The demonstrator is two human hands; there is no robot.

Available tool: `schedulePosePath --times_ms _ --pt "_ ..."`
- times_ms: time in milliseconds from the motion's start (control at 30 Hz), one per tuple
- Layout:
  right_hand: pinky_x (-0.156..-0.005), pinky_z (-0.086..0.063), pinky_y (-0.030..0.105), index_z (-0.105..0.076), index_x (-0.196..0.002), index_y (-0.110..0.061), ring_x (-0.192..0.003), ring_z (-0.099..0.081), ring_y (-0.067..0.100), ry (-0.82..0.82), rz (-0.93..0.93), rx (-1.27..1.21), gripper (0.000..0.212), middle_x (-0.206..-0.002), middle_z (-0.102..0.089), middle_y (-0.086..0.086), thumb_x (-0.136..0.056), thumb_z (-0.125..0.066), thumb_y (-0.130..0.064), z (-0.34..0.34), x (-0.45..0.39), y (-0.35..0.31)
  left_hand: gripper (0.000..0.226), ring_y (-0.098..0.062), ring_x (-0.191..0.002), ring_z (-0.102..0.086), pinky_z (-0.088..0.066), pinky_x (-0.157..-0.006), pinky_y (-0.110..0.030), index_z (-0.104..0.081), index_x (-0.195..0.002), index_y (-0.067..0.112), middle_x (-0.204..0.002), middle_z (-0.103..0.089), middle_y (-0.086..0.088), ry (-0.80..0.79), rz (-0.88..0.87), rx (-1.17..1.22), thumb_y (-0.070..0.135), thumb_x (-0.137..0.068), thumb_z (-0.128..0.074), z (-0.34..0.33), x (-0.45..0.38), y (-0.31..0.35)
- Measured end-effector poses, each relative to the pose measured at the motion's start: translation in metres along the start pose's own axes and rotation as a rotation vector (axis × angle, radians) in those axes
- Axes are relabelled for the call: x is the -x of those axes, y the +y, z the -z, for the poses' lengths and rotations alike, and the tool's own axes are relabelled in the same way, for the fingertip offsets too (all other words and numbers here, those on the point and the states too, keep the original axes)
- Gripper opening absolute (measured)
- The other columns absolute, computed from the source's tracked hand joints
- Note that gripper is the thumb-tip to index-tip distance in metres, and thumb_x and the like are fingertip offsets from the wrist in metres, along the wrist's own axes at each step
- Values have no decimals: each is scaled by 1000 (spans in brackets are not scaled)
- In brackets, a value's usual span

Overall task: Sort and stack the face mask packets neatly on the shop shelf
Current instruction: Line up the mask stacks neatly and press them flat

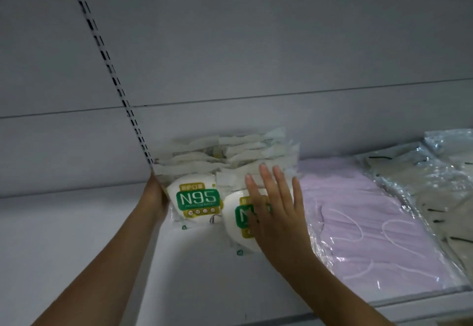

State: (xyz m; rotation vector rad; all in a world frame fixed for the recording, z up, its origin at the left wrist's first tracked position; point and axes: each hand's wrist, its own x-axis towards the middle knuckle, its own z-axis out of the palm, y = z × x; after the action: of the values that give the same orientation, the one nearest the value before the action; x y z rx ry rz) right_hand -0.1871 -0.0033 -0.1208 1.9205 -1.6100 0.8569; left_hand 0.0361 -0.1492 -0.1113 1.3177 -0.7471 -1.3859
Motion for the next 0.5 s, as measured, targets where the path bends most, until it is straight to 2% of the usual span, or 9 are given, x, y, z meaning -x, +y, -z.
schedulePosePath --times_ms 67,167,233,300,433,467,500 --pt "-119 -14 60 -36 -152 -18 -150 -16 37 -101 9 -11 79 -161 -21 16 -86 -63 -52 -13 1 3 35 -26 -66 -74 -59 -52 -33 -67 -101 8 -78 -76 -9 -15 56 -50 23 -108 -35 0 -14 0" --pt "-117 -18 63 -30 -154 -14 -151 -8 40 -238 -104 -49 97 -163 -12 21 -80 -58 -70 -26 -1 14 38 -30 -60 -69 -57 -46 -33 -65 -94 7 -69 -73 -11 -17 148 -79 26 -108 -37 2 -34 -4" --pt "-117 -19 62 -25 -156 -12 -151 -6 39 -276 -112 -80 101 -163 -8 22 -81 -56 -72 -29 -2 19 38 -30 -65 -57 -54 -49 -32 -62 -87 8 -74 -64 -14 -40 197 -82 32 -107 -41 5 -44 -6" --pt "-117 -20 61 -25 -155 -11 -151 -7 38 -280 -92 -84 98 -164 -9 20 -84 -53 -72 -31 0 21 38 -25 -66 -48 -51 -46 -27 -57 -83 9 -73 -56 -12 -60 235 -82 30 -107 -38 10 -50 -11" --pt "-116 -23 61 -32 -153 -12 -151 -14 37 -267 -130 -29 88 -163 -16 17 -89 -48 -70 -31 1 18 32 -18 -54 -56 -49 -40 -20 -55 -83 10 -66 -58 -10 -120 202 -64 20 -107 -38 11 -43 -15" --pt "-115 -22 61 -32 -154 -13 -151 -14 37 -279 -135 -5 87 -163 -17 16 -89 -46 -70 -31 0 16 32 -19 -57 -56 -51 -43 -21 -56 -83 10 -70 -59 -12 -131 180 -68 23 -107 -40 11 -41 -12" --pt "-115 -21 61 -32 -154 -14 -151 -13 36 -289 -131 15 86 -163 -16 15 -90 -45 -70 -30 -2 14 36 -20 -63 -59 -55 -54 -24 -59 -86 10 -76 -62 -13 -126 157 -44 32 -107 -40 13 -36 -7"
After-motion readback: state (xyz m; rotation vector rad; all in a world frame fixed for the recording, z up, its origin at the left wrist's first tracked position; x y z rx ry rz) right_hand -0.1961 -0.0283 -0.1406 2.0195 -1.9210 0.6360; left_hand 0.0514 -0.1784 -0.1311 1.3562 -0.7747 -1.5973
